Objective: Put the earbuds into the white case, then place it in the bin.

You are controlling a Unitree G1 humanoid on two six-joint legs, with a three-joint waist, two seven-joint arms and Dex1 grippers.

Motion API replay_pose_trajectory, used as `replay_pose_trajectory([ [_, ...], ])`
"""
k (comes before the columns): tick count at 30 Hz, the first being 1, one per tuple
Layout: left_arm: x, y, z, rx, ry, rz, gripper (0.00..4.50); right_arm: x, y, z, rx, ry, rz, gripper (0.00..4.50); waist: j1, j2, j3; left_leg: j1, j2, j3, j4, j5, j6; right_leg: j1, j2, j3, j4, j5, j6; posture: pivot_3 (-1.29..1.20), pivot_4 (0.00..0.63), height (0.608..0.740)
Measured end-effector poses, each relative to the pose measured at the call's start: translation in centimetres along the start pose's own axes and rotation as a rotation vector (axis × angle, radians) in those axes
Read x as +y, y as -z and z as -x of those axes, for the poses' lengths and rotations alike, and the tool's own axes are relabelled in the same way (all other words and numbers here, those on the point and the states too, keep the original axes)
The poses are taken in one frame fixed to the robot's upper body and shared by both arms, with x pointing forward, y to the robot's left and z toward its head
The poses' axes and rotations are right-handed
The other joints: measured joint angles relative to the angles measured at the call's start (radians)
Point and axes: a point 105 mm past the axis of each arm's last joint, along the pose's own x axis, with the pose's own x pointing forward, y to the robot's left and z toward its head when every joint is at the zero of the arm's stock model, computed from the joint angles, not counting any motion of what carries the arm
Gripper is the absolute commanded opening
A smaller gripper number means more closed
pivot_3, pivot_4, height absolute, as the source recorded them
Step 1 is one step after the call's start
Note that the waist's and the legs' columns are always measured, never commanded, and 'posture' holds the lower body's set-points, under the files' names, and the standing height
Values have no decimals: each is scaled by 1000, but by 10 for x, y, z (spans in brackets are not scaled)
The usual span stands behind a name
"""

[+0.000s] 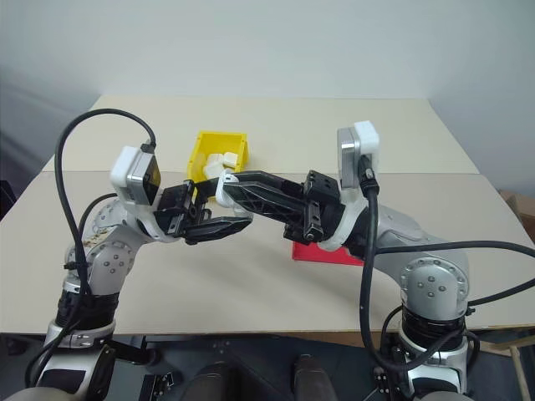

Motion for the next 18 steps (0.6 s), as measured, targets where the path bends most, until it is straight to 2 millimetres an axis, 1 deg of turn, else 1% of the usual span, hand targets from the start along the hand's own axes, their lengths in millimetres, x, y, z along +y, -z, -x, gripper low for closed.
replay_pose_trajectory([
  [11,-1,2,2,6,-2,8,2877,-3,8,7,46,27,-10,685,0,0,0,0,0,0,0,0,0,0,0,0,0,0,0,0,150,740],
  [17,-2,4,3,8,-9,16,2877,-3,10,7,61,27,-1,685,1,0,0,0,0,0,0,0,0,0,0,0,0,0,0,0,150,740],
  [18,-2,4,3,8,-9,15,2877,-3,10,7,63,26,2,1027,1,0,0,0,0,0,0,0,0,0,0,0,0,0,0,0,150,740],
])
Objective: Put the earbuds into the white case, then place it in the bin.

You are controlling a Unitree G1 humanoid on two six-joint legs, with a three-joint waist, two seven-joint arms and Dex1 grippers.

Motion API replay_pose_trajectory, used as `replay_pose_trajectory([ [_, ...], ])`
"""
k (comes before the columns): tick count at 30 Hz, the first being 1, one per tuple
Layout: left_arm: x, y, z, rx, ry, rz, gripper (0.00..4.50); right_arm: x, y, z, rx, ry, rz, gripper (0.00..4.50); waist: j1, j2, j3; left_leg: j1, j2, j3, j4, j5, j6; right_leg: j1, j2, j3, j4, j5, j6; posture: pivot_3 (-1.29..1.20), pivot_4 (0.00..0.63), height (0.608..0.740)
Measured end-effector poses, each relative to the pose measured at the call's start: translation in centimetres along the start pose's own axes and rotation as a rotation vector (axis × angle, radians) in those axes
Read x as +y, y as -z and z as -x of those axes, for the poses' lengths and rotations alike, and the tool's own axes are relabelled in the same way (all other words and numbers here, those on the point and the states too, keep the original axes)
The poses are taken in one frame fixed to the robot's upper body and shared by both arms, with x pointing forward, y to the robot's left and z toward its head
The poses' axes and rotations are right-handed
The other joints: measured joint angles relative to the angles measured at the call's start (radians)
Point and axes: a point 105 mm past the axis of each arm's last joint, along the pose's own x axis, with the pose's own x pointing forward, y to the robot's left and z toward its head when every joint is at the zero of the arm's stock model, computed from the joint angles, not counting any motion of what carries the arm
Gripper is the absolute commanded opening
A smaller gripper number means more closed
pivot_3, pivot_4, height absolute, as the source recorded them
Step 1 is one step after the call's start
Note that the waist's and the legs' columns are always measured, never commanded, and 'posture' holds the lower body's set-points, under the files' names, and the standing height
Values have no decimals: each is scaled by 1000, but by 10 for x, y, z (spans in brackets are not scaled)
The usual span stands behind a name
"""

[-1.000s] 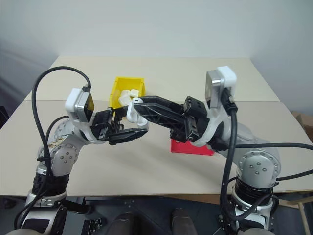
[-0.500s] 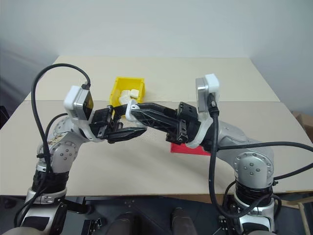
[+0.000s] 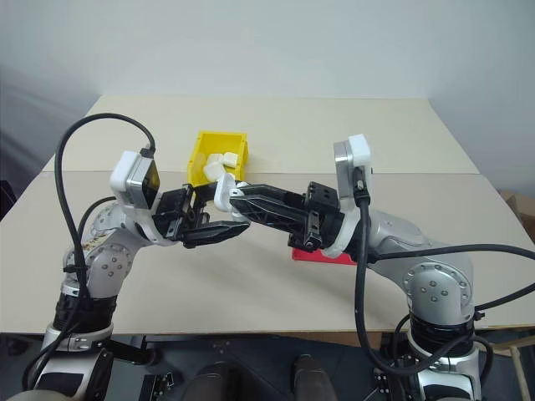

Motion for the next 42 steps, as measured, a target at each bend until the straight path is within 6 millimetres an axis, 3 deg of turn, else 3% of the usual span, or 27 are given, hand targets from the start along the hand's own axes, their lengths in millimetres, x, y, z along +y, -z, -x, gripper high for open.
replay_pose_trajectory([
  [5,1,1,2,16,-17,-3,2877,1,2,-1,11,-9,12,2536,-1,0,0,0,0,0,0,0,0,0,0,0,0,0,0,0,150,740],
  [23,1,-1,2,16,-16,-17,2877,9,-2,12,82,-58,46,2536,2,0,0,0,0,0,0,0,0,0,0,0,0,0,0,0,150,740],
  [31,5,3,4,31,-33,-8,2877,-2,-21,27,145,-12,139,2536,0,0,0,0,0,0,0,0,0,0,0,0,0,0,0,0,150,740],
  [34,11,6,4,45,-46,-7,2877,-10,-34,22,217,3,240,1947,-1,0,0,0,0,1,0,0,0,-1,0,1,0,0,0,0,150,740],
  [36,14,7,0,38,-43,-9,2877,-11,-42,11,275,-29,325,1300,-1,0,0,0,0,1,0,0,0,-1,0,0,-1,0,0,0,150,740],
  [40,17,17,-3,75,-48,6,2877,-18,-34,-7,359,-82,383,27,-1,0,0,-2,0,1,0,0,1,-2,1,1,-1,0,0,0,150,740],
  [42,20,21,-3,93,-54,13,2877,-24,-28,-17,416,-99,437,27,1,0,0,-3,0,1,0,0,1,-4,1,1,0,0,0,0,150,740],
])
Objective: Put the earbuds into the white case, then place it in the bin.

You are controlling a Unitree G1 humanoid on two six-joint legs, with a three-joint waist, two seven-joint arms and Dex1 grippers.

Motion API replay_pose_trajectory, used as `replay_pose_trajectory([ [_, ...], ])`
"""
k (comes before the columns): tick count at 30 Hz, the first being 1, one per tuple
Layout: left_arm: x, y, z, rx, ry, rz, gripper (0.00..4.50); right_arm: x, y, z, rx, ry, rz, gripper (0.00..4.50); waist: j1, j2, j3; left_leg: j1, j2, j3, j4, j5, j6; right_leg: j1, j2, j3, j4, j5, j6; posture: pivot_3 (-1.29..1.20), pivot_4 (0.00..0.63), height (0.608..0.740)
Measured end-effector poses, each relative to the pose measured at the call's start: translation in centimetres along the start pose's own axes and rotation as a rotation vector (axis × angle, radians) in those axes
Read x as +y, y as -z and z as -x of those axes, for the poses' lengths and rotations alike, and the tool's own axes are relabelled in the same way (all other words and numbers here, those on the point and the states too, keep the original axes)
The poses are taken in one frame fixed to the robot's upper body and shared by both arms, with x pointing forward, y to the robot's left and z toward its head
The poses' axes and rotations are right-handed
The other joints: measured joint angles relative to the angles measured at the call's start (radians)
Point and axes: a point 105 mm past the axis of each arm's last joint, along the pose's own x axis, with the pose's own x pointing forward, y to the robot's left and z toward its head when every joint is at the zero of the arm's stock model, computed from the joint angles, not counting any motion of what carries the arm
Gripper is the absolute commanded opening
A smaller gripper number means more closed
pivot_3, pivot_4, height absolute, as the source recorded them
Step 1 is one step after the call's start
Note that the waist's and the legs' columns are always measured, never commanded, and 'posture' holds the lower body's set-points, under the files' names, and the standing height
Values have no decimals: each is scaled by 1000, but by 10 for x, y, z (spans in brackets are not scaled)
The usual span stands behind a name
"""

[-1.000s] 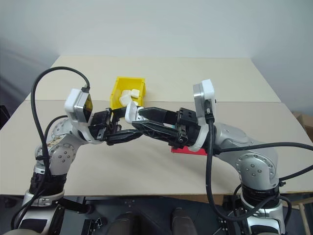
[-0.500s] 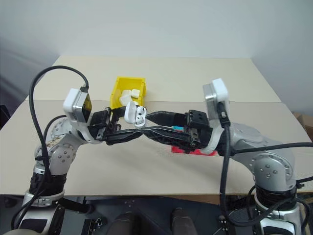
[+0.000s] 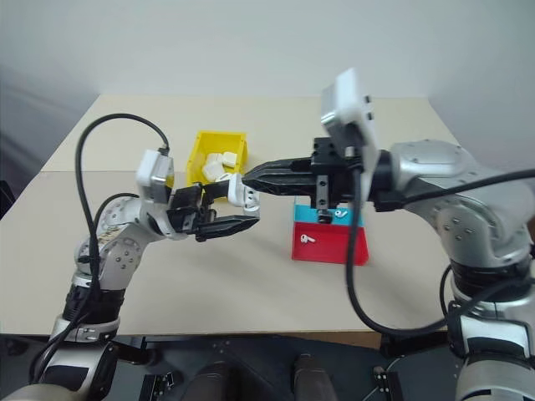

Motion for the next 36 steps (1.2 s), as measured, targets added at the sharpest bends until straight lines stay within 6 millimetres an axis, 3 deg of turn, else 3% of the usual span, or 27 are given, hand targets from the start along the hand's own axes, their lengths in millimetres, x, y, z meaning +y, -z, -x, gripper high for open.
replay_pose_trajectory([
  [8,4,7,-4,36,-7,3,2877,-6,-6,-36,162,-83,275,27,1,0,0,-2,0,1,0,0,0,-2,0,0,0,0,0,0,150,740],
  [12,4,9,-3,47,-11,4,2877,-5,5,-38,230,-133,355,27,4,0,0,-2,0,1,0,0,0,-2,-1,-1,0,0,0,0,150,740],
  [15,4,12,-1,55,-19,12,2877,-5,10,-28,268,-140,421,27,4,0,0,-2,0,0,0,0,0,-2,-1,-1,0,0,0,0,150,740],
  [17,4,12,1,65,-28,8,2877,-6,17,-23,277,-141,402,27,3,0,0,-2,0,1,0,0,0,-2,-1,-1,1,0,0,0,150,740],
  [23,1,4,4,41,-45,-26,2877,-16,8,-7,220,-37,364,27,1,0,0,-1,0,1,0,0,0,-2,-1,-1,2,0,0,0,150,740],
  [29,10,0,8,9,-179,-45,2877,-30,-4,20,-30,188,58,27,6,0,0,-1,0,0,0,0,0,-1,-2,-1,1,0,0,0,150,740],
  [32,22,1,15,0,-326,-56,2877,-25,10,37,-58,278,-62,27,10,0,0,-2,0,-2,0,0,0,0,-2,-2,0,0,0,0,150,740],
  [36,43,5,34,6,-584,-77,2877,-13,37,44,33,362,-152,27,4,0,0,-1,0,-3,0,0,0,-1,-2,0,1,0,0,0,150,740],
])
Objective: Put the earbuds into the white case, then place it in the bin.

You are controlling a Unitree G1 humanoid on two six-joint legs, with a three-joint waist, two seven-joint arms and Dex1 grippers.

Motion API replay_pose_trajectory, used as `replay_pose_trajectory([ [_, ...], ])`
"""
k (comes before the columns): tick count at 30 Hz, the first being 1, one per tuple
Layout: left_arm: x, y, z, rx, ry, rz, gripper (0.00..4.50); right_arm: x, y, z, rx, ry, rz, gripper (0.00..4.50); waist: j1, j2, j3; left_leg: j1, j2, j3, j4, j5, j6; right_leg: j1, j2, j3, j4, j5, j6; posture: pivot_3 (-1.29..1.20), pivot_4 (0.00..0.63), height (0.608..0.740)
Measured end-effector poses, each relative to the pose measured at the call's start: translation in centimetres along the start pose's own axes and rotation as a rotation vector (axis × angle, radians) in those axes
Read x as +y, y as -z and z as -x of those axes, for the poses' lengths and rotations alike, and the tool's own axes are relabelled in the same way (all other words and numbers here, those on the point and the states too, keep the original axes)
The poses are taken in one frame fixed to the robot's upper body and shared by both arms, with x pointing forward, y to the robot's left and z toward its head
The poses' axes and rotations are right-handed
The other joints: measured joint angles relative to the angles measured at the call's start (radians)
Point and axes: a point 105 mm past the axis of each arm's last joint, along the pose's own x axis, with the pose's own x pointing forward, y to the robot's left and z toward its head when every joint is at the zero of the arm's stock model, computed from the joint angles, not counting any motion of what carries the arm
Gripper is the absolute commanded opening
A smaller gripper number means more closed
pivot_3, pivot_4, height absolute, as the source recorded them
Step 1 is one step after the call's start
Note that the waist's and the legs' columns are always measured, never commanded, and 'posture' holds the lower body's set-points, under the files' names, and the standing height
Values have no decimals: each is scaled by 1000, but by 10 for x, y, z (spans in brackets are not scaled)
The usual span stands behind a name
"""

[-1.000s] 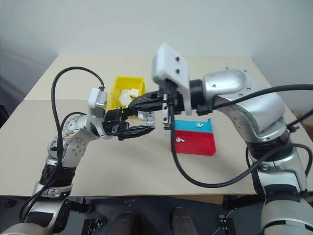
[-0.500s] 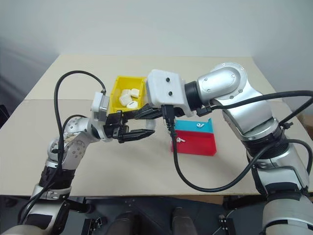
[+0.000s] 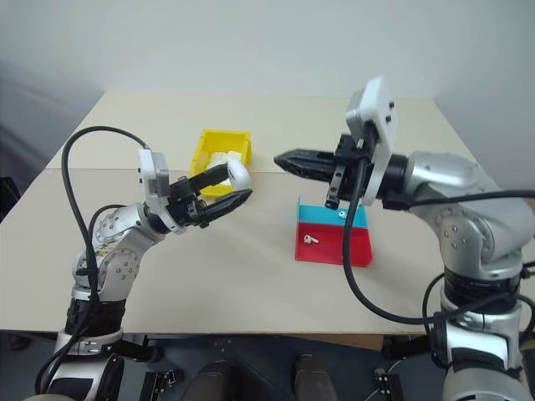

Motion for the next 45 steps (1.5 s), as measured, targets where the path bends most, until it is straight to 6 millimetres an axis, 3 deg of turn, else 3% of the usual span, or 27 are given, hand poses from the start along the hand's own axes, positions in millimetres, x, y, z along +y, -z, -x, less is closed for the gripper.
replay_pose_trajectory([
  [3,20,4,3,20,-160,-26,2877,3,2,0,24,29,8,27,-6,0,0,2,0,-1,0,0,0,1,0,1,1,1,0,0,150,740],
  [10,91,17,-18,158,-684,-227,2877,10,16,-22,70,93,-55,27,2,0,0,1,-2,1,0,2,3,3,0,-1,-3,3,2,0,150,740],
  [15,106,34,-31,254,-736,-248,2877,9,13,-25,66,115,-60,27,2,0,0,-7,-2,1,0,2,3,-3,-1,-2,-3,4,2,0,150,740],
  [21,119,41,-48,311,-731,-256,2877,5,13,-25,67,145,-61,27,1,0,0,-7,-2,1,0,2,3,-3,-1,-3,-5,4,2,0,150,740],
  [26,117,60,-54,370,-691,-233,4462,7,12,-26,63,141,-64,0,0,0,0,-7,-3,1,0,2,3,-3,-1,-3,-5,3,2,0,150,740],
  [30,115,60,-55,362,-653,-227,4488,10,8,-24,46,142,-55,0,-2,0,0,-7,-2,1,0,2,3,-3,-1,-3,-4,3,2,0,150,740],
  [36,109,25,-37,239,-545,-219,4488,10,14,-17,45,155,-84,0,-5,0,0,-7,-1,1,0,2,3,-3,0,-2,-1,4,2,0,150,740],
  [40,91,9,-2,221,-377,-168,4488,13,33,-10,82,180,-75,0,-7,0,0,-6,-1,1,0,2,3,-3,0,-2,-1,4,2,0,150,740],
  [45,40,8,55,295,-95,-137,4488,14,62,-2,72,244,-68,0,-7,0,0,-5,0,3,0,2,2,-3,-1,-2,-2,3,2,0,150,740],
])
